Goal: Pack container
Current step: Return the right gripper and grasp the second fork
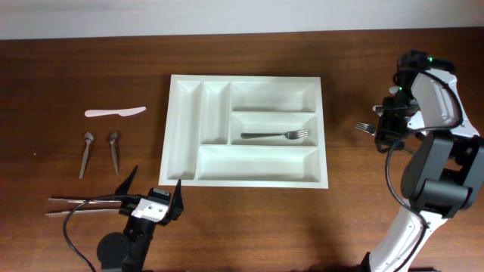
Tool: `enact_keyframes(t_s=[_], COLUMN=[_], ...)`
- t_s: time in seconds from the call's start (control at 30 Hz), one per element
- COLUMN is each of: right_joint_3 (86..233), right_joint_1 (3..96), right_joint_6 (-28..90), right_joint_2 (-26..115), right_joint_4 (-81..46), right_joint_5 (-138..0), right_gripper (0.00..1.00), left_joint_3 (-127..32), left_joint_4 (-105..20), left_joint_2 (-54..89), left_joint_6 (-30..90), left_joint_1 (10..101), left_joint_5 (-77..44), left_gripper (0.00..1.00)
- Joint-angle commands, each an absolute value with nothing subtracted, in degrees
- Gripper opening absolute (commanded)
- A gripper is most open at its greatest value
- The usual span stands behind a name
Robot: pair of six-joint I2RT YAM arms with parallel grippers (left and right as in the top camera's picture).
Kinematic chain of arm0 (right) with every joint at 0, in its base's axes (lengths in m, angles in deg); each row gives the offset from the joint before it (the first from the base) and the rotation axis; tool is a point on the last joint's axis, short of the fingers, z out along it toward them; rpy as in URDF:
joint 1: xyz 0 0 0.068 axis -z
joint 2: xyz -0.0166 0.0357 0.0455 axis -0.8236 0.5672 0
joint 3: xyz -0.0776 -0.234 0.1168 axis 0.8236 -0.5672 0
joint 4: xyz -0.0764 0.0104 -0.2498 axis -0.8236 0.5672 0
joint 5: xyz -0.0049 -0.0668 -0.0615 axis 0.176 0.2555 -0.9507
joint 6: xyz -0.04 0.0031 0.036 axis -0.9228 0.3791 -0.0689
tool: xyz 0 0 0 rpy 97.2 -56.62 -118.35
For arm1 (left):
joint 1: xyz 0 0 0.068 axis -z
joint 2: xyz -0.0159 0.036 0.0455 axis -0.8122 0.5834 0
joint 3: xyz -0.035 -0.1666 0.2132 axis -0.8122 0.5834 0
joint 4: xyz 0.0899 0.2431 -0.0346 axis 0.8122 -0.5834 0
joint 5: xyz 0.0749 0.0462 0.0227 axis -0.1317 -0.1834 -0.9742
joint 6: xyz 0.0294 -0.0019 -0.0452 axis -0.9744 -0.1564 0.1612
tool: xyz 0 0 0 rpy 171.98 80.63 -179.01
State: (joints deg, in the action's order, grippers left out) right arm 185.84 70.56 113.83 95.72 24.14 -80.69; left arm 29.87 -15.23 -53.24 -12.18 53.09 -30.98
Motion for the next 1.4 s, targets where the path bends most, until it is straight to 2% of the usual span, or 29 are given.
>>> enact_keyframes(t_s=[0.0,0.5,0.9,1.37], right_joint_3=[185.99,184.05,177.99,177.36], right_joint_1=[72.7,73.07,73.03,73.03], right_joint_6=[115.44,113.28,112.01,111.55], right_joint_2=[96.77,99.15,99.8,101.11], right_joint_4=[24.38,21.71,13.45,8.4], right_joint_5=[-85.87,-90.7,-86.79,-81.2], right_gripper=[0.99,0.99,0.99,0.99], left_joint_3=[30.31,30.31,30.31,30.31], left_joint_4=[-15.16,-15.16,-15.16,-15.16], left_joint_2=[-53.57,-53.57,-53.57,-53.57], left_joint_6=[-11.42,-11.44,-11.42,-11.44], left_joint_1=[52.92,52.9,52.92,52.92], left_joint_5=[-31.14,-31.14,-31.14,-31.14], left_gripper=[0.99,0.99,0.99,0.99])
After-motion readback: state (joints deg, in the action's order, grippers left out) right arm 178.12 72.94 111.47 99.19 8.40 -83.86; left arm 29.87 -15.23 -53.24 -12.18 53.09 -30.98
